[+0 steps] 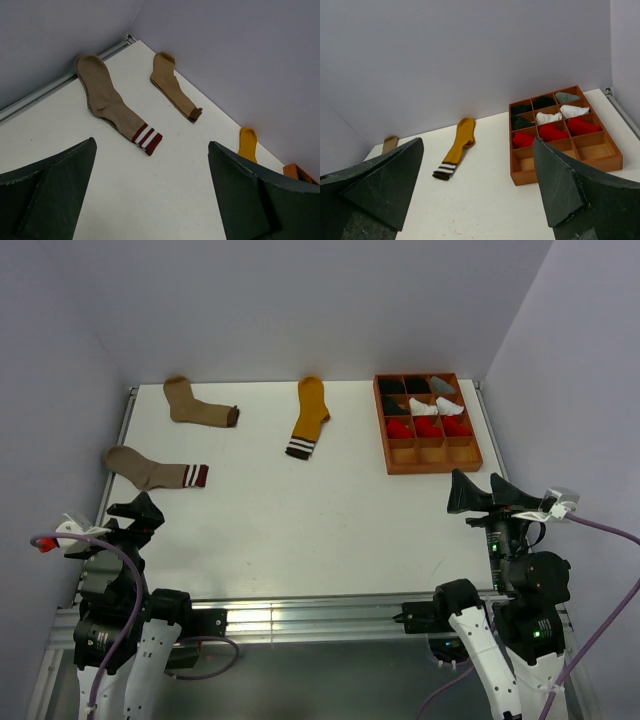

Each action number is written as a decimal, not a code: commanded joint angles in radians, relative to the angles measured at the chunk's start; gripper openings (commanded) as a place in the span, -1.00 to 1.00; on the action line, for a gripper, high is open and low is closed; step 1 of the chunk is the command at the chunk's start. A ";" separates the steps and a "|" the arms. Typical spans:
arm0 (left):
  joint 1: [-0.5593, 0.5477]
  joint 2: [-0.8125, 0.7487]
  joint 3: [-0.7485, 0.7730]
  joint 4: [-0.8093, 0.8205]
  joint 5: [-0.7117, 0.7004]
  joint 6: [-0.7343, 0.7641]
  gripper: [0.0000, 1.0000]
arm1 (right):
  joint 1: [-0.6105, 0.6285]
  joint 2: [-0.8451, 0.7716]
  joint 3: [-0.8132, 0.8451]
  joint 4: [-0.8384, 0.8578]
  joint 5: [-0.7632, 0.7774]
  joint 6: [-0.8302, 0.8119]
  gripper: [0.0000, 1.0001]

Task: Roll the socks
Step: Move the sock to the center of the board.

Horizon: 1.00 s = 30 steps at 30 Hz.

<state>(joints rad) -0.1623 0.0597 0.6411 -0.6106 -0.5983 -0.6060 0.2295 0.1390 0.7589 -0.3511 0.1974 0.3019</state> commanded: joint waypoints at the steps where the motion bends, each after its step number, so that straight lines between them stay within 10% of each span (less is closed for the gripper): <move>1: 0.006 -0.001 0.012 0.028 0.017 0.011 0.99 | 0.007 0.001 0.000 0.034 0.005 0.002 0.93; 16: 0.006 0.181 -0.020 0.112 0.227 0.067 0.99 | 0.007 0.217 -0.003 -0.037 -0.254 0.181 1.00; 30: 0.039 1.049 0.228 0.236 0.402 -0.005 0.99 | 0.005 0.338 -0.135 0.037 -0.592 0.237 0.94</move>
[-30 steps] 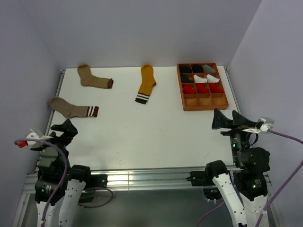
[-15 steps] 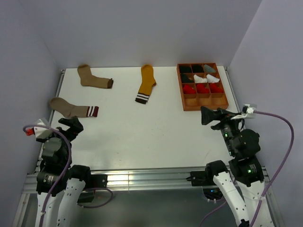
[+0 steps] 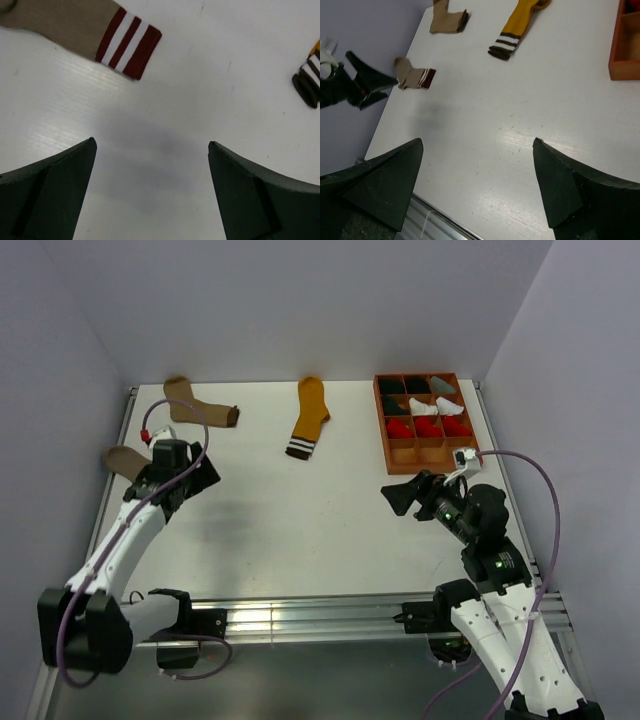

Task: Roll the socks
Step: Move the sock to the center of the board.

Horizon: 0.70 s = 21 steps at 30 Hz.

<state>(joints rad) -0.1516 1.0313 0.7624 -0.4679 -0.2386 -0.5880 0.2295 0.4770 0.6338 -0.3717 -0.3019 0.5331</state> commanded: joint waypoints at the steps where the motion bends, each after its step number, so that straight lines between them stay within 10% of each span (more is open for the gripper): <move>1: 0.038 0.155 0.127 0.118 0.045 -0.022 0.99 | 0.007 -0.008 -0.022 0.059 -0.101 0.004 0.94; 14: 0.121 0.771 0.420 0.121 0.128 0.092 0.99 | 0.017 -0.080 -0.091 0.048 -0.132 -0.002 0.93; 21: 0.080 0.797 0.365 0.124 0.262 0.064 0.93 | 0.022 -0.098 -0.103 0.022 -0.109 -0.021 0.92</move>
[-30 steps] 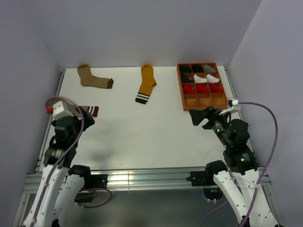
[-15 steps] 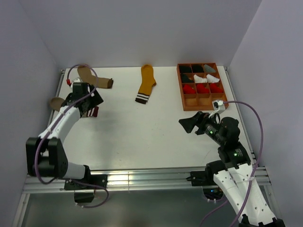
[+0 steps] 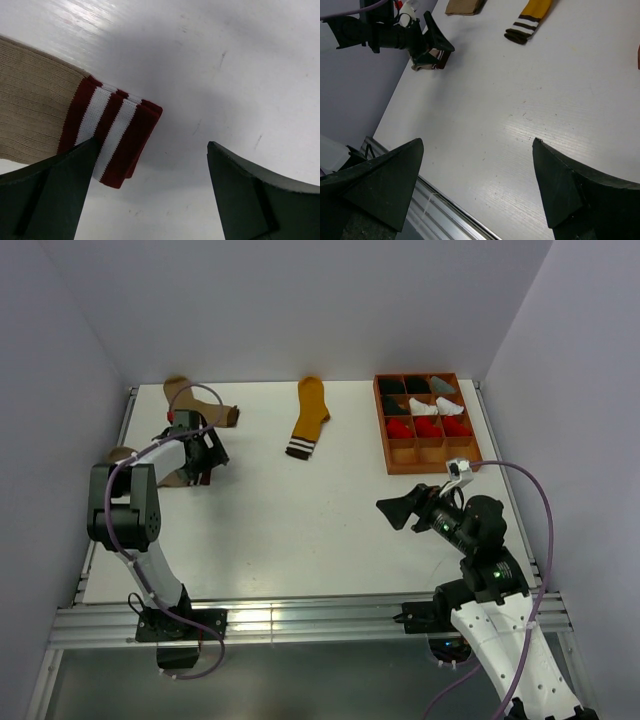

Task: Roll the socks
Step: Move the sock to the center of the board.

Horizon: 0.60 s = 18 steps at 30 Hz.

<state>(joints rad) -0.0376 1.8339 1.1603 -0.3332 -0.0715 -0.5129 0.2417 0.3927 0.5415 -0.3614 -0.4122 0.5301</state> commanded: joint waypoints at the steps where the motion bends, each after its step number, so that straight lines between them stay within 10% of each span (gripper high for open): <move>1: -0.056 -0.018 -0.046 -0.012 0.093 -0.022 0.93 | 0.008 -0.014 -0.011 0.012 0.004 -0.019 0.92; 9: -0.407 -0.123 -0.241 0.074 0.075 -0.234 0.93 | 0.010 -0.017 -0.018 0.010 0.006 -0.022 0.91; 18: -0.815 -0.209 -0.054 -0.156 -0.339 -0.227 0.81 | 0.010 -0.022 -0.022 0.001 0.012 -0.030 0.89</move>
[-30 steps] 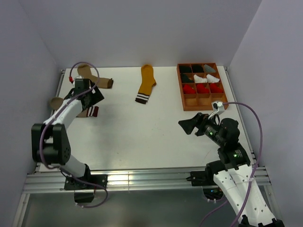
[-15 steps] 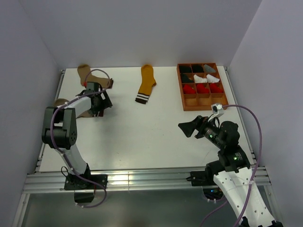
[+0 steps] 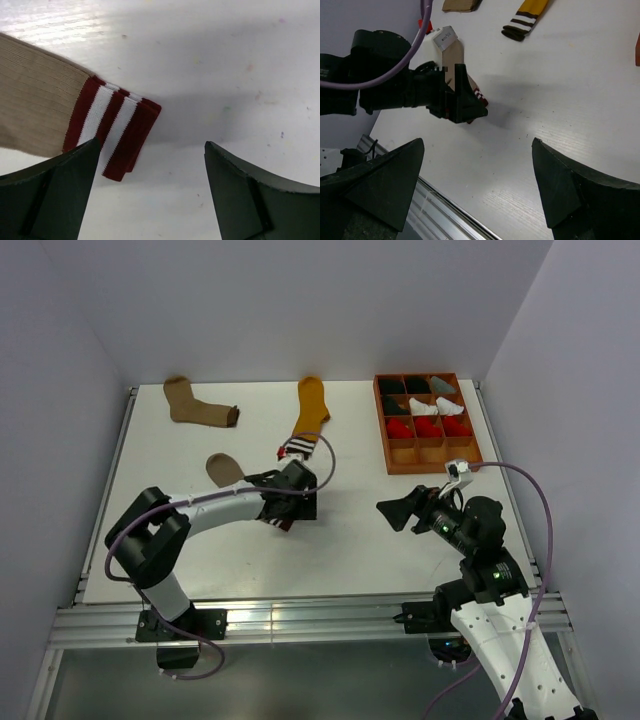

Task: Roll the socks
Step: Move the sock to the center of the board.

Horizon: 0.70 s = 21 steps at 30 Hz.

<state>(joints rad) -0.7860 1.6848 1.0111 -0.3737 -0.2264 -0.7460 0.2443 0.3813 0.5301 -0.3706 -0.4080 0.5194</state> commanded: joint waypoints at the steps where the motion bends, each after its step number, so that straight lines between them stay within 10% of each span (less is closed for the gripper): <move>1: -0.090 -0.066 0.124 -0.128 -0.262 0.051 0.80 | 0.007 -0.013 -0.009 0.006 0.008 -0.022 0.89; 8: -0.239 -0.111 0.025 -0.039 -0.338 0.275 0.48 | 0.007 -0.051 -0.021 -0.013 0.031 -0.025 0.88; 21: -0.167 -0.208 -0.229 0.314 -0.127 0.361 0.26 | 0.006 -0.036 -0.068 0.004 0.014 -0.010 0.86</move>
<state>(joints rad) -0.9836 1.4891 0.7868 -0.2230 -0.4313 -0.4294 0.2443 0.3370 0.4690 -0.3931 -0.3882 0.5083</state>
